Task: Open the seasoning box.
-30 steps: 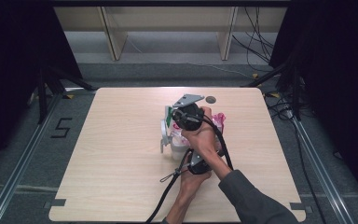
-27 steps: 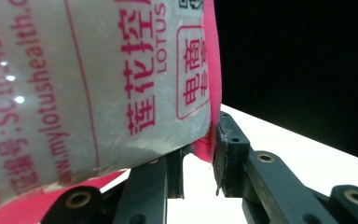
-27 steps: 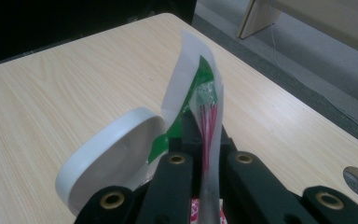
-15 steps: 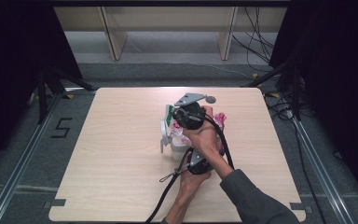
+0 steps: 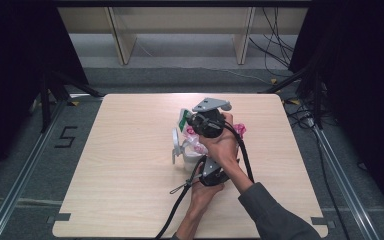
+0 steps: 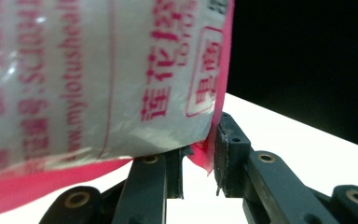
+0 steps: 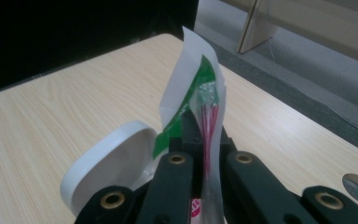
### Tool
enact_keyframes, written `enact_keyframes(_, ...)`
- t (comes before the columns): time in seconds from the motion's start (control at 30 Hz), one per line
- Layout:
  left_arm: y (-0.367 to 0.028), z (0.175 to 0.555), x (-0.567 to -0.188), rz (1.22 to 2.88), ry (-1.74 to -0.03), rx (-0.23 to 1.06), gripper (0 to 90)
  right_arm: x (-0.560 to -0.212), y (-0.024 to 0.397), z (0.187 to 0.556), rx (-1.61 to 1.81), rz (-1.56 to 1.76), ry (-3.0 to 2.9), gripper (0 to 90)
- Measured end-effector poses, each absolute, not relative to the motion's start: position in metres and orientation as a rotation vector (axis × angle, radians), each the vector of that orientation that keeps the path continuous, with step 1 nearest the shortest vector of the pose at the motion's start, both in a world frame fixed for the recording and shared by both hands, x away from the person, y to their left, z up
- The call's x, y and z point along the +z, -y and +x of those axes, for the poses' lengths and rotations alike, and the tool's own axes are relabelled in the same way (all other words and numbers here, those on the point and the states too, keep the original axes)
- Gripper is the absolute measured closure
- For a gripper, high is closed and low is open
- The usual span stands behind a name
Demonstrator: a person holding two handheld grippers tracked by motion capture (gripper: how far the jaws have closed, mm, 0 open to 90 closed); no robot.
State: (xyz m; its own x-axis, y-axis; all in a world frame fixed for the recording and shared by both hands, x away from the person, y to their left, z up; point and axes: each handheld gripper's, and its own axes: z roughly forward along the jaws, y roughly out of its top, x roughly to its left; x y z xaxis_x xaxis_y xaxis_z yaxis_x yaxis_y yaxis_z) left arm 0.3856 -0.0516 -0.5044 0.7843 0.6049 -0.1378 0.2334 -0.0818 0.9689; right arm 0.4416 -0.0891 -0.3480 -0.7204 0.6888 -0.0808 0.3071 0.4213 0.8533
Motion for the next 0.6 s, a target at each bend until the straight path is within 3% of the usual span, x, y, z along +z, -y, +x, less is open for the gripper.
enact_keyframes(0.1,0.051,0.387,-0.507,1.686,-0.684,0.333,74.0,-0.346,0.099,0.437,1.282,0.863,-2.236,90.0)
enact_keyframes(0.17,0.047,0.388,-0.506,1.706,-0.695,0.406,73.9,-0.346,0.101,0.435,1.306,0.887,-2.219,90.0)
enact_keyframes(0.4,0.044,0.391,-0.509,1.694,-0.71,0.348,69.0,-0.343,0.125,0.432,1.422,0.879,-2.149,90.0)
enact_keyframes(0.6,0.042,0.388,-0.508,1.765,-0.725,0.406,63.4,-0.345,0.141,0.422,1.547,0.929,-2.105,90.0)
